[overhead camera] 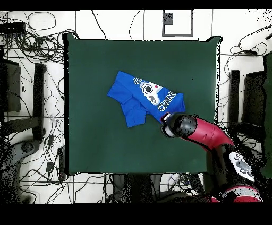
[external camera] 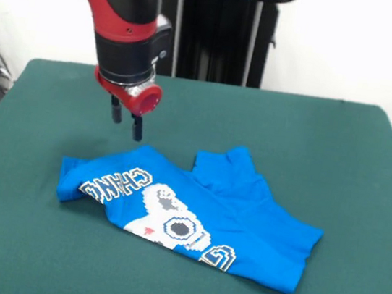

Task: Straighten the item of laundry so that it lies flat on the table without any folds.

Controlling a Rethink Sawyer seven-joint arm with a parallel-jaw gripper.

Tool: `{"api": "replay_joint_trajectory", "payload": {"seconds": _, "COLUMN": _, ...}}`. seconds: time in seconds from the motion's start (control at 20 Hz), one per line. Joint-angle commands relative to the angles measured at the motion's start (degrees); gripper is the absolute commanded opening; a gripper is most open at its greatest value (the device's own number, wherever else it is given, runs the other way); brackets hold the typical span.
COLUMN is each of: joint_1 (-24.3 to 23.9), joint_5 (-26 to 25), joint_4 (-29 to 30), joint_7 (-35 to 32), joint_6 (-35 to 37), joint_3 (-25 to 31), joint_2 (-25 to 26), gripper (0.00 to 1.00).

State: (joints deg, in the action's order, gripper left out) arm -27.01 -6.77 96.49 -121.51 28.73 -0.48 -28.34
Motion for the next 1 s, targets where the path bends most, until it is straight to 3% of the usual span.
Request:
{"api": "replay_joint_trajectory", "payload": {"seconds": 0.05, "joint_1": 3.0, "joint_5": 0.7, "joint_4": -1.5, "joint_7": -1.9, "joint_6": 1.9, "joint_3": 6.5, "joint_2": 3.1, "gripper": 1.00}}
{"api": "replay_joint_trajectory", "payload": {"seconds": 1.0, "joint_1": 4.1, "joint_5": 0.7, "joint_4": -5.4, "joint_7": -1.0, "joint_6": 6.1, "joint_3": 5.3, "joint_2": 3.8, "gripper": 1.00}}
